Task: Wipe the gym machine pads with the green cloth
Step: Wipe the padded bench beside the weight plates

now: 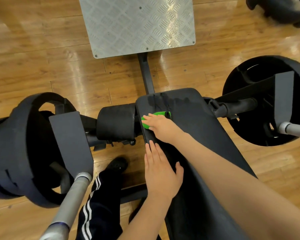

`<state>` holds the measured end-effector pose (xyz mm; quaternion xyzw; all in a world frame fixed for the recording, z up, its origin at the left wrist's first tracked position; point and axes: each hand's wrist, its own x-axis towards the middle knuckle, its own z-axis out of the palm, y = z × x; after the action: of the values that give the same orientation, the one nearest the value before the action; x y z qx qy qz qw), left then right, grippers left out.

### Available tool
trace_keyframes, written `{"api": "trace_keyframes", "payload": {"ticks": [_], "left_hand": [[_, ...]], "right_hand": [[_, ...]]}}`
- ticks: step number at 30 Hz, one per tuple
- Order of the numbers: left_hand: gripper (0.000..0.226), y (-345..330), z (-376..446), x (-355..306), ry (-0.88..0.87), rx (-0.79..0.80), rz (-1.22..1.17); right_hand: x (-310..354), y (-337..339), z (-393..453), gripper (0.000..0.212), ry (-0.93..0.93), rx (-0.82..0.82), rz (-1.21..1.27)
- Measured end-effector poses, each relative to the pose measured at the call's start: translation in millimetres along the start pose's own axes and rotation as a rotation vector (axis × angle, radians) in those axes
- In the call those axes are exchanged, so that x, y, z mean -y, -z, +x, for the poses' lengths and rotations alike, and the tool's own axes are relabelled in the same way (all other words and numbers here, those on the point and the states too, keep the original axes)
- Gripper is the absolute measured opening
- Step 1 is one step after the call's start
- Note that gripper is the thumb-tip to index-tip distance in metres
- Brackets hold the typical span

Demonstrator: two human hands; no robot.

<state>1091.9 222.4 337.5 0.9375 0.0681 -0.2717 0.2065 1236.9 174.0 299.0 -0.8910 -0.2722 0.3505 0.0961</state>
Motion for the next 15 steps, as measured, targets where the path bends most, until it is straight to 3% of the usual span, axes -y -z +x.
{"api": "trace_keyframes", "payload": {"ticks": [6, 12, 15], "left_hand": [[0.083, 2, 1, 0, -0.015, 0.025, 0.061], [0.083, -2, 3, 1, -0.019, -0.011, 0.076], [0.082, -4, 4, 2, -0.031, -0.035, 0.093]], "right_hand": [[-2, -5, -11, 0.049, 0.127, 0.029, -0.031], [-1, 2, -2, 0.060, 0.060, 0.035, -0.083], [-26, 20, -16, 0.070, -0.102, 0.080, -0.088]]}}
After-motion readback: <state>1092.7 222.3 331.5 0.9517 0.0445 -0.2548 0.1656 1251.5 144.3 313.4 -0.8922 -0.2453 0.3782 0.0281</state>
